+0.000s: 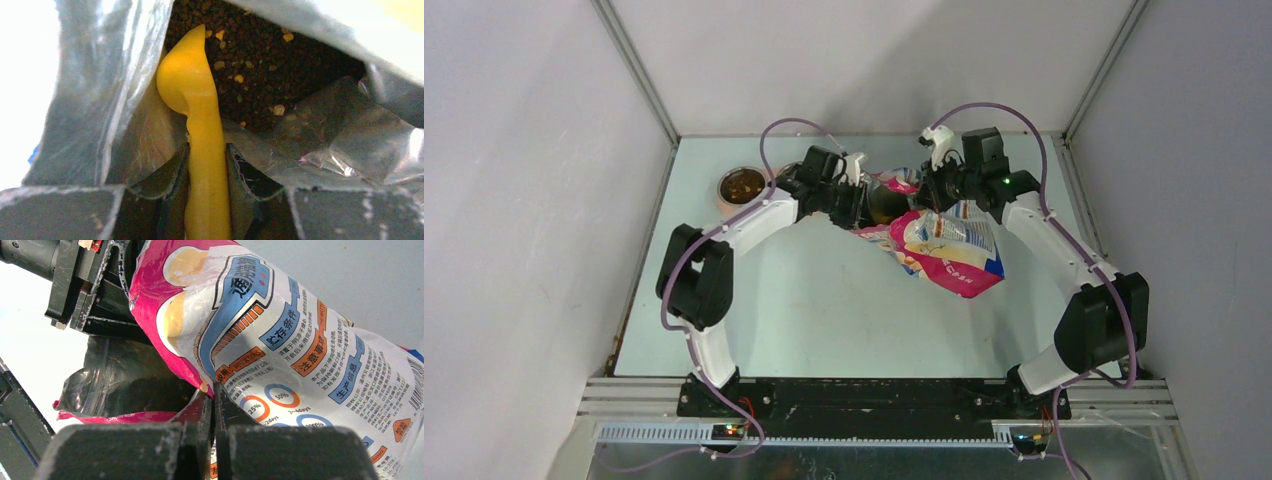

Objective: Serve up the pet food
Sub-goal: Collect the pet food from the pet food bag.

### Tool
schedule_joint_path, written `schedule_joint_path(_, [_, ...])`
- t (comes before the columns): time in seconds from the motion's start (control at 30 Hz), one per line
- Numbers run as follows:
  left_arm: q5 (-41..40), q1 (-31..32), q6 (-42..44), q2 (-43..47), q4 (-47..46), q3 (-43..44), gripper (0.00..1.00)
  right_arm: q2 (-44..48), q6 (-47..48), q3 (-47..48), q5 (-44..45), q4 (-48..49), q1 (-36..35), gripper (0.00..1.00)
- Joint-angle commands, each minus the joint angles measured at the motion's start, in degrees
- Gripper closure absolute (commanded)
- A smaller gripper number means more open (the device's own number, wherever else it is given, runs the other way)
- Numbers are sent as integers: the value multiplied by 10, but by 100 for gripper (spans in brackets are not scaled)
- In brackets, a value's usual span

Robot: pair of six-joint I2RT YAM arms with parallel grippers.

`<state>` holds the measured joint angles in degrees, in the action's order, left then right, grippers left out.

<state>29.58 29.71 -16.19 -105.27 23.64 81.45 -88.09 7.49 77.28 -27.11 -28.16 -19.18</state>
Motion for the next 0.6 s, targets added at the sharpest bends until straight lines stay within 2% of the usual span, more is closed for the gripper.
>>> schedule_joint_path(0.0, [65,14,-32,-35,-17,2,100,28,-1,-13,4,-15,22,100])
schedule_joint_path(0.2, [146,22,-72,-32,-85,-30,100,29,-3,-17,-7,-13,35,100])
schedule_joint_path(0.57, [224,24,-192,-10,-263,-113,100,31,-16,-20,-32,-10,68,100])
